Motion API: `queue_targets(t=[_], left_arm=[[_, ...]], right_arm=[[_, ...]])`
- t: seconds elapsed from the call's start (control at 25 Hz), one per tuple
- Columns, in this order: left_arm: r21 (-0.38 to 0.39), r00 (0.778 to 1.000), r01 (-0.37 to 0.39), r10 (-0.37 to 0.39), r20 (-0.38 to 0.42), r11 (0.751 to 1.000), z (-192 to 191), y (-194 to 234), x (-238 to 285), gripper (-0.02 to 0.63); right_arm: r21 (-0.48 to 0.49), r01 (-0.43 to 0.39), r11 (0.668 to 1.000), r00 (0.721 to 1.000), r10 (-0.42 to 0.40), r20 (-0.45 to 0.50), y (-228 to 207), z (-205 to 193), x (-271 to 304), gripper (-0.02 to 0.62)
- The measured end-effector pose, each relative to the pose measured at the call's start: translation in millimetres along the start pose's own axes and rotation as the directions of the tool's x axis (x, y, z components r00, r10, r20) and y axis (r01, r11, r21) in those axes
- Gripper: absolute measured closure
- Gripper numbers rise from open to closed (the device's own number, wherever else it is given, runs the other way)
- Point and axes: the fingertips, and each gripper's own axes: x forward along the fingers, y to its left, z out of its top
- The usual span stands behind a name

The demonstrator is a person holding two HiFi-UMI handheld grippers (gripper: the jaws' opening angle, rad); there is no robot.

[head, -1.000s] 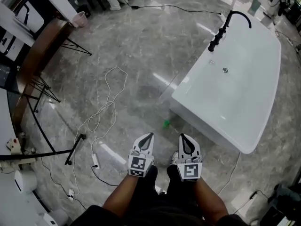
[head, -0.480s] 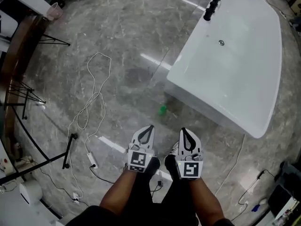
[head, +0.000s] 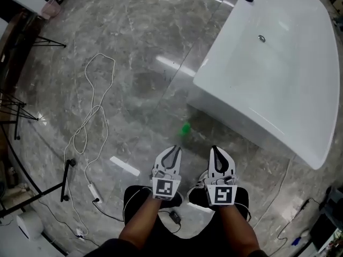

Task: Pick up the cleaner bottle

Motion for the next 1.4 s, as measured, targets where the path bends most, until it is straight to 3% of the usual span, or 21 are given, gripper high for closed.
queue_targets(t=[0.16,0.28,0.44,0.64,0.76,1.08,1.4], left_arm=[[0.025,1.000,-0.006,0.006,-0.006,1.000,-71.2,4.2,31.4,0.467],[0.005,0.999,0.016,-0.015,-0.028,1.000,-124.8,1.9,52.7,0.426],[0.002,0.998,0.044,-0.044,-0.051,0.999,-170.1,1.9,77.3,0.420],[0.085,0.994,0.080,-0.073,-0.082,0.993,-215.5,-0.5,107.3,0.407],[0.072,0.993,0.078,-0.072,-0.089,0.994,-235.9,-2.7,124.2,0.341],[-0.002,0.996,0.032,-0.032,-0.085,0.999,-260.8,4.0,157.7,0.331],[0.011,0.993,0.079,-0.077,-0.093,0.997,-267.7,-3.9,194.7,0.333]], right_arm=[[-0.056,-0.009,0.998,0.999,0.011,0.047,-4.9,-41.8,36.5,0.578],[-0.080,-0.022,0.997,0.997,0.027,0.065,-10.0,-68.0,59.7,0.578],[-0.106,-0.034,0.994,0.994,0.045,0.101,-16.2,-98.9,77.6,0.578],[-0.090,0.005,0.996,0.995,0.004,0.099,-28.0,-120.5,98.8,0.578],[-0.076,-0.009,0.997,0.988,0.021,0.152,-23.0,-112.1,104.4,0.578],[-0.069,-0.028,0.997,0.981,0.040,0.188,-16.2,-109.4,101.4,0.578],[-0.088,-0.010,0.996,0.980,0.028,0.199,-25.7,-111.5,94.7,0.578]])
